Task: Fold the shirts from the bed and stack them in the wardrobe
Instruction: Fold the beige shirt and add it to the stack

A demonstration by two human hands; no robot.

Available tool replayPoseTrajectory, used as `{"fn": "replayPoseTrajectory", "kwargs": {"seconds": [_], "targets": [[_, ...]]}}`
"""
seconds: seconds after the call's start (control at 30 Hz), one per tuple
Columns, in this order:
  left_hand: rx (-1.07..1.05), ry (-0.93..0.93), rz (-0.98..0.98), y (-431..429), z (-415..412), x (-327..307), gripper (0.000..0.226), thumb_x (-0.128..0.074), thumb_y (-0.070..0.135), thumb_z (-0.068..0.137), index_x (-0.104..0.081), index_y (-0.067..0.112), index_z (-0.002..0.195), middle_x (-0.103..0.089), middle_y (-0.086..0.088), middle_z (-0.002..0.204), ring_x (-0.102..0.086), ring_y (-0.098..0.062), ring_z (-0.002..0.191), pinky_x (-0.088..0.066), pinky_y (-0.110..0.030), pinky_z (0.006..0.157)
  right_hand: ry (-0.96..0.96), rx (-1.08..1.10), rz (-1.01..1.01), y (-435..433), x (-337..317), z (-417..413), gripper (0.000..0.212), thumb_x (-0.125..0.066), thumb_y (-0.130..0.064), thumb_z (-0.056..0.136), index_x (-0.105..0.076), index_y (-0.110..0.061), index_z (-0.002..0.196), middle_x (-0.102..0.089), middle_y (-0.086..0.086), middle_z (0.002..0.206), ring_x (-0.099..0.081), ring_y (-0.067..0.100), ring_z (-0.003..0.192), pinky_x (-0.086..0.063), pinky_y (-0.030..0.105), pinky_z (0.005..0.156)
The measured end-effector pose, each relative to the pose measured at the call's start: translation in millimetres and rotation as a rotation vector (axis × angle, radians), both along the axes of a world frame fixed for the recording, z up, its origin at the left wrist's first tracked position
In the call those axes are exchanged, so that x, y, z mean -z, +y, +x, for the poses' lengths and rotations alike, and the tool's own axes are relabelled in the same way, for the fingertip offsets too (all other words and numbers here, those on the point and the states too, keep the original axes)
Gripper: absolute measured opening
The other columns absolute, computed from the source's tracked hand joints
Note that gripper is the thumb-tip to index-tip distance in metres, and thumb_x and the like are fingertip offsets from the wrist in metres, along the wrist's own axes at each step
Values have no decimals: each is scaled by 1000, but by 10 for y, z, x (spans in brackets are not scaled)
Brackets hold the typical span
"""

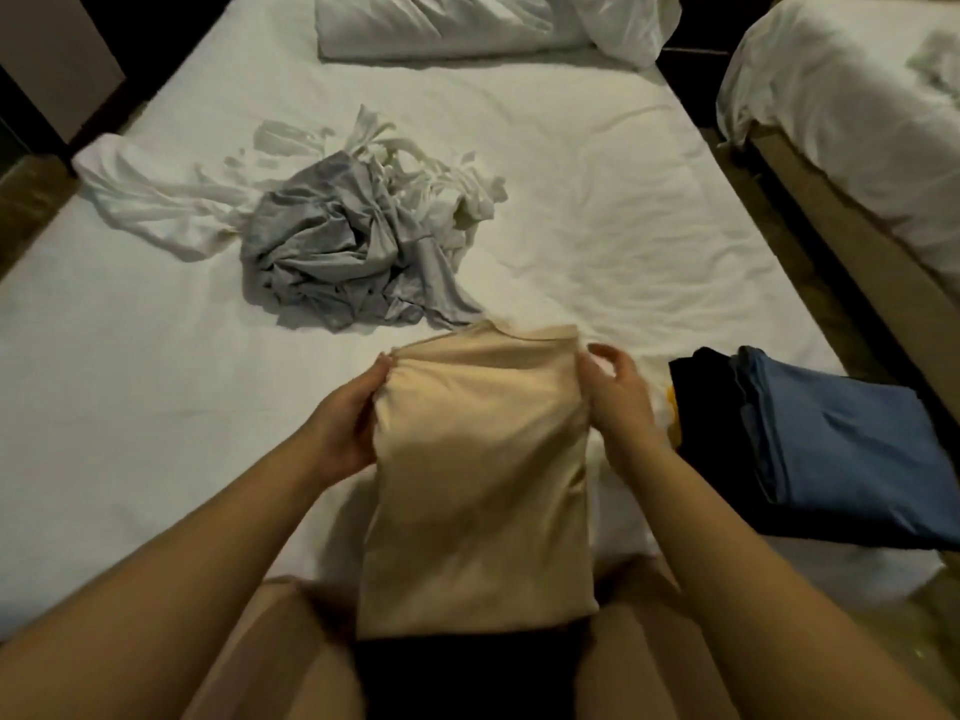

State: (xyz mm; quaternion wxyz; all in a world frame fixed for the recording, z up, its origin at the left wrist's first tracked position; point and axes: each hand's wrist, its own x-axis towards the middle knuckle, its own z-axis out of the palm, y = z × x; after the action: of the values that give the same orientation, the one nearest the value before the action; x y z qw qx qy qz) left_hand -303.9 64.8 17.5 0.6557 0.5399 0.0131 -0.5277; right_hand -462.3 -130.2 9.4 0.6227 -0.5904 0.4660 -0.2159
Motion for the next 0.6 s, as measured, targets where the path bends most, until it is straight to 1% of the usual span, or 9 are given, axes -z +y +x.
{"fn": "replayPoseTrajectory", "kwargs": {"seconds": [0.07,0.13,0.23,0.27,0.37,0.43,0.5,0.57,0.6], "targets": [[-1,92,51,-83,29,282,50,-39,53,91,-63,16,115,-70,-10,107,-67,-23,96,-48,-38,83,78,-9,121,-11,333,48,37,-67,-34,84,-50,-26,115,-62,7,111,-60,21,93,-49,31,72],[-30,114,84,-115,68,564,50,-46,53,86,-63,16,114,-69,-10,111,-66,-24,101,-49,-37,83,97,18,94,9,595,65,38,-69,-23,83,-49,-22,115,-64,4,104,-61,16,89,-49,27,73],[-52,70,94,-106,109,732,38,-61,36,79,-64,14,109,-72,-8,95,-70,-19,82,-56,-32,71,99,58,23,-2,757,86,30,-68,-16,84,-50,-22,107,-63,-5,88,-59,5,77,-47,16,63],[-42,43,74,-100,107,741,36,-67,28,76,-63,13,109,-71,-9,96,-70,-19,80,-58,-31,70,105,65,-3,-4,788,103,29,-68,-17,84,-51,-22,106,-62,-6,86,-58,4,75,-46,15,61],[-42,-37,50,-74,43,728,39,-71,13,71,-62,11,109,-70,-11,101,-69,-21,84,-58,-32,74,116,70,-40,21,786,106,29,-68,-22,83,-50,-25,106,-65,-1,88,-60,12,77,-47,22,65],[-39,-55,67,-46,-18,657,40,-67,14,71,-61,11,111,-70,-11,104,-68,-22,89,-58,-32,77,126,64,-23,51,747,57,32,-67,-26,84,-48,-28,109,-66,3,98,-62,15,84,-51,30,74],[-11,-93,91,29,-73,610,55,-77,14,66,-57,13,117,-68,-8,108,-66,-21,94,-57,-31,76,155,24,-42,99,705,-28,40,-66,-30,83,-45,-34,117,-67,2,103,-64,17,89,-53,35,80],[55,-168,131,125,-166,575,65,-80,22,64,-51,18,122,-65,0,109,-63,-17,96,-55,-26,71,183,-55,-109,212,673,-161,52,-67,-31,82,-41,-41,125,-67,-2,102,-64,16,89,-54,37,80],[80,-235,168,171,-233,570,62,-79,23,70,-47,22,123,-62,5,108,-61,-12,94,-52,-21,69,204,-108,-153,280,669,-243,57,-68,-29,81,-39,-43,128,-66,-4,102,-64,15,89,-54,36,78]]}}
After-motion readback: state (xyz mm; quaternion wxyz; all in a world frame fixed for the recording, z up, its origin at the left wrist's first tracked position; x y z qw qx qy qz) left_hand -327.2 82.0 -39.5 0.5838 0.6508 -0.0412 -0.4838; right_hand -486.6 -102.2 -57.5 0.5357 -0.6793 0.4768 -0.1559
